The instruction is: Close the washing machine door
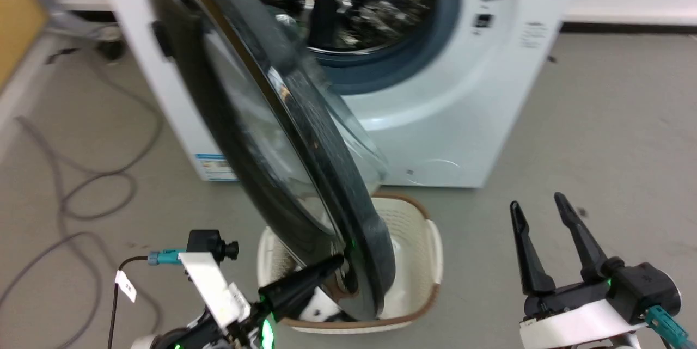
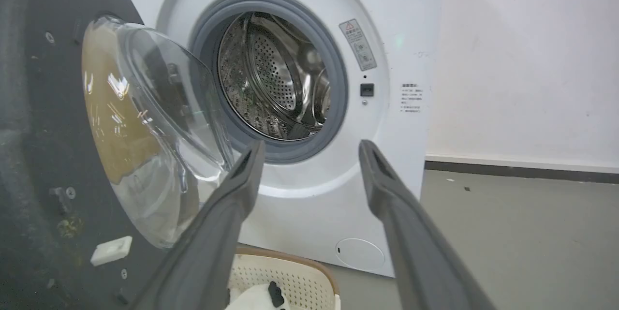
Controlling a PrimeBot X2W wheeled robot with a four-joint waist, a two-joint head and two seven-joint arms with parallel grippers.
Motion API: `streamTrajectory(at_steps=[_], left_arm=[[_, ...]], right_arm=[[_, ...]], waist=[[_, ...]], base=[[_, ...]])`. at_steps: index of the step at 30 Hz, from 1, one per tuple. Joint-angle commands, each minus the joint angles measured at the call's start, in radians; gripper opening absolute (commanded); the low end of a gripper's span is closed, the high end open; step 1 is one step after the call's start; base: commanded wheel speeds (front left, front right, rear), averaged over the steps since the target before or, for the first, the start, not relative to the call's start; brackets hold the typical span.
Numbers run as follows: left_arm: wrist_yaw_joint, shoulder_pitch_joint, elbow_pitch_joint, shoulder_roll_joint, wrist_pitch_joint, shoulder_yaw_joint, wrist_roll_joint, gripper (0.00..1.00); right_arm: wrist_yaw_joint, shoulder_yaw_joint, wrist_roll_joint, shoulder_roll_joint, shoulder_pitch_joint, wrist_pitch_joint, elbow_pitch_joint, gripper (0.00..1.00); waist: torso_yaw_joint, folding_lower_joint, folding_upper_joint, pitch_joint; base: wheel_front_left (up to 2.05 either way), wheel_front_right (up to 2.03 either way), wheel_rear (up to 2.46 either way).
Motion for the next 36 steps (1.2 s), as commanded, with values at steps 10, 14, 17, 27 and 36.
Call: streamTrajectory(at_steps=[10, 14, 17, 27, 36], left_arm=[[-0.1, -0.205, 0.181, -0.002, -0.402, -0.079, 0.036, 0.0], [-0.118, -0.298, 0.257, -0.002, -0.556, -0.084, 0.017, 0.0], [-0.123, -0.358, 0.318, -0.002, -0.648, -0.086, 0.023, 0.0], [-0.126, -0.421, 0.366, -0.001, -0.79, -0.134, 0.055, 0.0], [-0.126, -0.238, 0.22, 0.111, -0.681, -0.259, 0.116, 0.0]], right_arm=[[0.001, -0.002, 0.014, 0.008, -0.025, -0.003, -0.005, 1.0], [0.001, 0.0, 0.024, 0.009, -0.03, -0.003, -0.002, 1.0], [0.001, 0.007, 0.037, 0.01, -0.034, -0.003, -0.001, 1.0], [0.001, 0.0, 0.051, 0.01, -0.027, -0.003, 0.0, 1.0], [0.001, -0.008, 0.026, 0.01, -0.013, -0.003, 0.005, 1.0]], waist=[[-0.321, 0.0, -0.0001, 0.09], [-0.38, 0.0, -0.0001, 0.106], [-0.413, 0.0, -0.0001, 0.113], [-0.386, 0.0, -0.0001, 0.096], [-0.268, 0.0, -0.0001, 0.021]], base=[[0.0, 0.0, 0.0], [0.0, 0.0, 0.0], [0.0, 0.0, 0.0], [0.0, 0.0, 0.0], [0.0, 0.0, 0.0]])
